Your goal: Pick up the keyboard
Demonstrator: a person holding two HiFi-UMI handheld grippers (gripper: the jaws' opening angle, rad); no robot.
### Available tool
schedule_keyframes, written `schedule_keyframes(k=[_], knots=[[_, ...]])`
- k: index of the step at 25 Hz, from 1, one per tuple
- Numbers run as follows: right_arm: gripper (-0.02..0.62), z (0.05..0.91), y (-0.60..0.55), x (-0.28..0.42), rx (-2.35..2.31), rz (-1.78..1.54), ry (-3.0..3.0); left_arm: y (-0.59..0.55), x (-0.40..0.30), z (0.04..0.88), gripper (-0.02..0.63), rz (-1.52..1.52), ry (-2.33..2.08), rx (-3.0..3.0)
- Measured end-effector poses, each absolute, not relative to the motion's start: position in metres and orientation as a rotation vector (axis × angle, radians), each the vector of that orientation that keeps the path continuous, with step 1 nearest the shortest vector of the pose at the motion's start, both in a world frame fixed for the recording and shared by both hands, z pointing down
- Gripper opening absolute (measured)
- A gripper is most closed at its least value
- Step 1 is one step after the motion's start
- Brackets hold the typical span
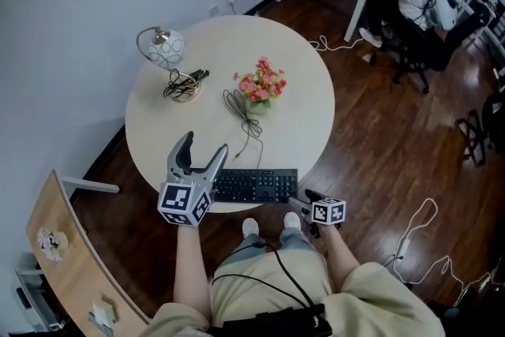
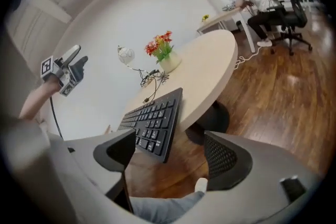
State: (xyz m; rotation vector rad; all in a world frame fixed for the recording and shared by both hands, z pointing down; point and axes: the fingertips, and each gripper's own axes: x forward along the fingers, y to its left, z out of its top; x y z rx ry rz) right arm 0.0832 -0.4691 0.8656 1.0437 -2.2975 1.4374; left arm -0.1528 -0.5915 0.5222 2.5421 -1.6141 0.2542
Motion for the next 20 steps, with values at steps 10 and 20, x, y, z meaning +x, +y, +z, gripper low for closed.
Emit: schedule_keyframes(k=[10,20], knots=[[0.294,0.887,-0.467,0.045,0.807,2.013,-2.322,-0.571,-0.191,0.526,0.365,0.309,-1.745,2.425],[0.099,0.828,-0.476,0.027,0.694,2.237,-2.492,-0.564,-0.196,0.520,0.365,0.267,-1.758,2.423]])
